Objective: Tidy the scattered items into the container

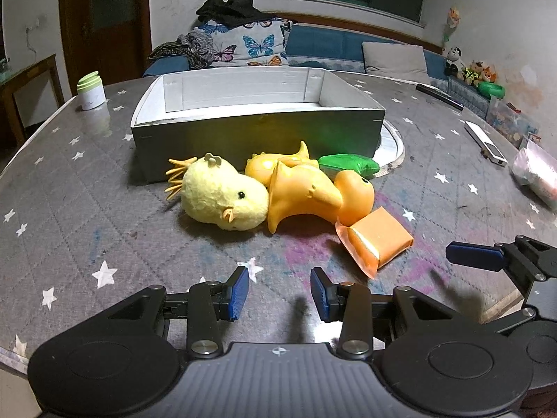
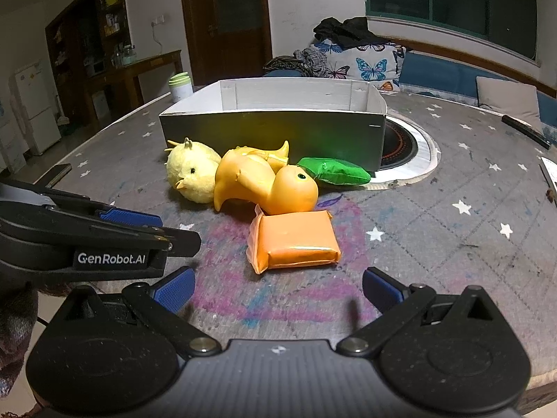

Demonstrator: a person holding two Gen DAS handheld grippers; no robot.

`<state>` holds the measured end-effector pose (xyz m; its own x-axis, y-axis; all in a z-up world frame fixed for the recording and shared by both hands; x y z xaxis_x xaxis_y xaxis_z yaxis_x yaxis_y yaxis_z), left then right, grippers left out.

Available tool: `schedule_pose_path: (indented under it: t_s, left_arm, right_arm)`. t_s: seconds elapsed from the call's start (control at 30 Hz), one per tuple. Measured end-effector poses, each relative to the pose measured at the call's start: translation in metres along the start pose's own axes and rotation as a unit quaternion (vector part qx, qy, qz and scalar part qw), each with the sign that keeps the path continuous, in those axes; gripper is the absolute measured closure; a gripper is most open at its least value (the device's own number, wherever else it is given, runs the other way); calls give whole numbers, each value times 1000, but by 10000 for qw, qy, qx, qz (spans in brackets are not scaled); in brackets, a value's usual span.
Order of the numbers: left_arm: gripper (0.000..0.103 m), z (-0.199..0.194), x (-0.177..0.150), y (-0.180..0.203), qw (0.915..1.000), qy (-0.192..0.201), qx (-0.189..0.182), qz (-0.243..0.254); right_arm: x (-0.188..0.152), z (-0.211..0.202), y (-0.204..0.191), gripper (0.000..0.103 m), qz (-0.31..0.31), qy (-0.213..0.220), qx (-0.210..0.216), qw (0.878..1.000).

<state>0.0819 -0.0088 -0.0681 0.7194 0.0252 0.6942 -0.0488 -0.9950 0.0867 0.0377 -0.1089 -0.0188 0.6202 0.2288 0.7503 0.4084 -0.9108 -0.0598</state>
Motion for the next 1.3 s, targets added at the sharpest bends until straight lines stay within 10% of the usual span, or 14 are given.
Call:
schedule_pose_path:
  t_s: [1.3]
  left_arm:
    - [61, 17, 40, 51, 9861, -47, -1491, 728]
  right_arm:
    - [7, 19, 9, 1, -275, 127, 293, 9991]
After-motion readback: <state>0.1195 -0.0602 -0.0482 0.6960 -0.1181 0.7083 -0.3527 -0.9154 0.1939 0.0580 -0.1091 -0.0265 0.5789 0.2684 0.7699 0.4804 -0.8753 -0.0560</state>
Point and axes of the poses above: each gripper's, at about its wrist camera, not at the fingertips, and z roughly the way its jaws point, y to its right, x to its top, the point moved 8 cm from there along z, roughly the way its jaws point, and after that the axes turned 2 degrees about -x, right-handed, at the moved point
